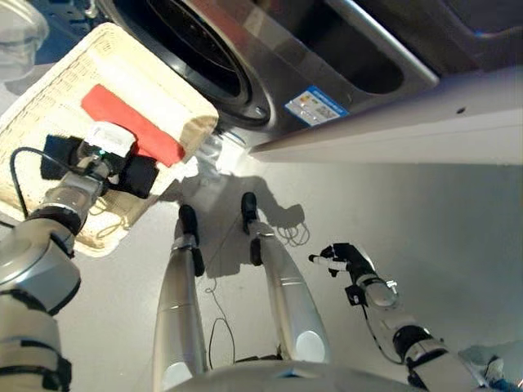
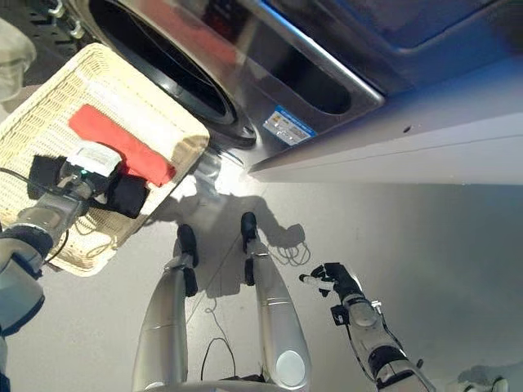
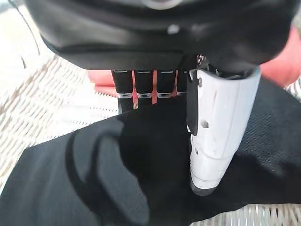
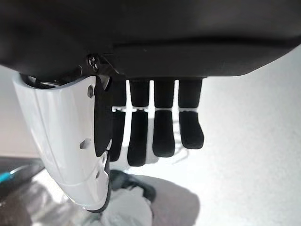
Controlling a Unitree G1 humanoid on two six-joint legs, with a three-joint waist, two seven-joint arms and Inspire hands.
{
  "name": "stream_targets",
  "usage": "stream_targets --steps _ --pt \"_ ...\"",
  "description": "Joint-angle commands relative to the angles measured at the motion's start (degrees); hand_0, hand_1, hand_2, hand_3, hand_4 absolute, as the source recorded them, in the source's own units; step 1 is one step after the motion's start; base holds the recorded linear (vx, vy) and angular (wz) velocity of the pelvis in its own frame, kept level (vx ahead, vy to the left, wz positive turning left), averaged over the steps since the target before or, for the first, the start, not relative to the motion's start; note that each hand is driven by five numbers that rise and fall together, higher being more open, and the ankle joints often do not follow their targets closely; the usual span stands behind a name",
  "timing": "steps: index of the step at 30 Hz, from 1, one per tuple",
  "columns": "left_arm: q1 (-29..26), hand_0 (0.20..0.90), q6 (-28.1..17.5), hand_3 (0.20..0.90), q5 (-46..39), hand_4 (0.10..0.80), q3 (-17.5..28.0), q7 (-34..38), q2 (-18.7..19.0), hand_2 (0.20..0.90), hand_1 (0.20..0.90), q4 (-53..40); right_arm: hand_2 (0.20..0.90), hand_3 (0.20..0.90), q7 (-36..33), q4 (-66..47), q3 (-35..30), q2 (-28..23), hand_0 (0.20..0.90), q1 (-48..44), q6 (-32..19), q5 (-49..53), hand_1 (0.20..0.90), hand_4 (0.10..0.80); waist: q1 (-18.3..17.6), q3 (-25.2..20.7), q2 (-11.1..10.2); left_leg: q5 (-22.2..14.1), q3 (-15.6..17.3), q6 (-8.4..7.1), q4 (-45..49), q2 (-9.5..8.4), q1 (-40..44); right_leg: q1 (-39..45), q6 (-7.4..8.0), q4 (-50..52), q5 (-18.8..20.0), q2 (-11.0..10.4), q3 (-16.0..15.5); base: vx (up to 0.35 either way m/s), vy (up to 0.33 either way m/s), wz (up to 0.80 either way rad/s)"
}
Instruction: Pick up the clothes and place them into the washing machine
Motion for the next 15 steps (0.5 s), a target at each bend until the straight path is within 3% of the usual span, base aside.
stream_targets --steps 1,15 --pt "7.6 0.2 -0.2 0.2 -1.1 0.3 0.1 -4.3 -1.6 0.2 0.2 4.7 0.9 0.9 0.5 1.0 -0.1 -7.7 0.9 2.0 0.8 1.8 0.9 0.8 0.4 -0.9 1.0 1.4 -3.1 -3.47 -3.0 -1.15 -2.0 3.4 0.98 -4.3 0.9 0.2 -2.6 0.0 0.0 0.0" --pt "11.4 0.2 0.3 0.2 -4.4 0.3 4.6 -3.9 -2.7 0.2 0.2 6.3 0.9 0.9 1.5 -0.2 -0.9 -8.5 0.9 2.6 1.3 0.1 0.9 0.8 0.7 -2.3 1.1 3.8 -2.6 -4.35 -9.9 -1.45 4.5 8.9 1.42 -9.0 2.9 0.2 -2.3 0.01 -0.001 -0.05"
